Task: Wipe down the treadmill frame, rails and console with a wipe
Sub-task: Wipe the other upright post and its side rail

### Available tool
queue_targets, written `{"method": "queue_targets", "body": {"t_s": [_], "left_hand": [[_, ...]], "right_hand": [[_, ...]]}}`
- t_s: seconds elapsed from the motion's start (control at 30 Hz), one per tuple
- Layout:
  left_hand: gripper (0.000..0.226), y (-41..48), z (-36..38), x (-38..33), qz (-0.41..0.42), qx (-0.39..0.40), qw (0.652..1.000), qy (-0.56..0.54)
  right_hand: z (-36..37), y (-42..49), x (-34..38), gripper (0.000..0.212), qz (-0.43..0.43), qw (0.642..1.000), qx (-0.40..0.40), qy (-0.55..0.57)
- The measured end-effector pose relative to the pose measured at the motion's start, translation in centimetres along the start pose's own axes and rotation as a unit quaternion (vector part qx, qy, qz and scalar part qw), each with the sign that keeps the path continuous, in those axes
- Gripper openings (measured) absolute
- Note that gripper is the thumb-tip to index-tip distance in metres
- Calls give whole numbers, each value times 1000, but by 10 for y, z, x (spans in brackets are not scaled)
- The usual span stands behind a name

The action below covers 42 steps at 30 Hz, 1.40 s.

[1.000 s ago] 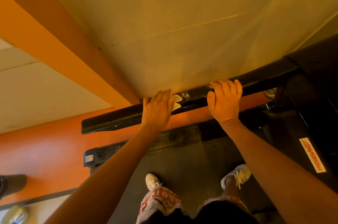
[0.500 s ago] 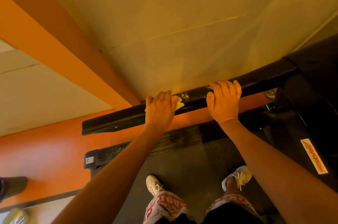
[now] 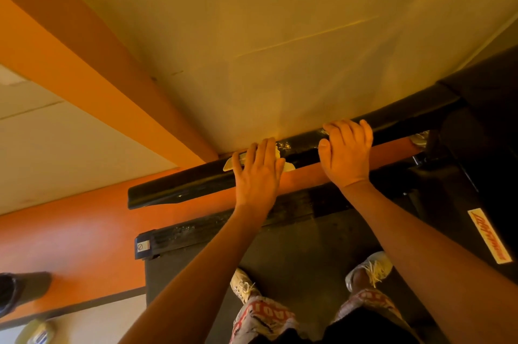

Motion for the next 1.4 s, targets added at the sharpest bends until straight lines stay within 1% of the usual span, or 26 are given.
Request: {"method": "queue_targets", "body": {"t_s": [0.07, 0.13, 0.2, 0.3, 0.37, 0.43, 0.5, 0.63, 0.73, 0.8, 0.87, 0.93, 1.03, 1.1, 1.17, 1.2, 1.27, 1.33, 1.4], "left_hand": [[56, -3, -1, 21, 5, -8, 1000, 3], [62, -6, -5, 48, -16, -8, 1000, -2], [68, -5, -7, 59, -41, -5, 999, -8], [67, 0, -5, 33, -56, 6, 998, -16], [65, 6, -5, 5, -35, 18, 999, -18], [64, 11, -7, -9, -11, 29, 999, -10], [64, 12, -7, -1, -1, 34, 999, -6], [67, 5, -9, 30, -17, 28, 999, -11], [63, 12, -6, 7, -10, 37, 999, -1], [60, 17, -6, -16, 3, 38, 999, 0], [57, 20, -6, -23, 23, 40, 999, 1], [61, 15, -8, -10, 41, 38, 998, 2], [62, 5, -12, 31, 9, 16, 1000, -21], [60, 6, -5, 40, 5, 25, 999, 28], [54, 12, -2, 23, 32, 35, 996, 74], [48, 16, -2, 6, 55, 38, 995, 80], [46, 20, -3, -32, 103, 29, 990, 90], [48, 25, -8, -53, 110, 15, 990, 90], [51, 25, -8, -47, 108, 16, 989, 97]], "right_hand": [[0, 0, 0, 37, 0, 1000, -1, 3], [0, 1, 1, 38, -1, 1000, -3, 1], [0, 1, 1, 38, 1, 1000, -2, 1], [0, 0, 0, 39, 4, 1000, -3, 2], [-1, 1, 0, 38, 3, 1000, -2, 0], [0, 1, 0, 38, 3, 1000, -2, 0], [0, 1, 0, 37, 6, 1000, -2, 4], [-1, 1, 1, 37, 8, 1000, 1, 12], [-2, 1, 0, 37, 12, 1000, 5, 14], [-2, 1, 0, 36, 9, 1000, 5, 9], [-1, 0, 0, 36, 5, 1000, 6, 8], [-1, 0, 0, 37, 5, 1000, 7, 11], [-1, 1, 0, 37, 10, 1000, 10, 17], [-1, 0, -1, 37, 12, 1000, 12, 17], [0, -1, 0, 37, 11, 1000, 15, 18], [-1, -1, 0, 36, 12, 1000, 15, 16], [-1, 0, 0, 36, 8, 1000, 10, 10], [-2, 0, 0, 36, 4, 1000, 5, 3], [-2, 0, 1, 36, 5, 1000, 5, 6]]}}
Point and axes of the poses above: each hand's wrist, its own y-axis towards the middle knuckle, its own z-axis out of the palm, x = y × z, the point moved 7 cm from there along y, towards the middle knuckle, and after that the axes turned 9 degrees about -z, right-handed, at the moved point
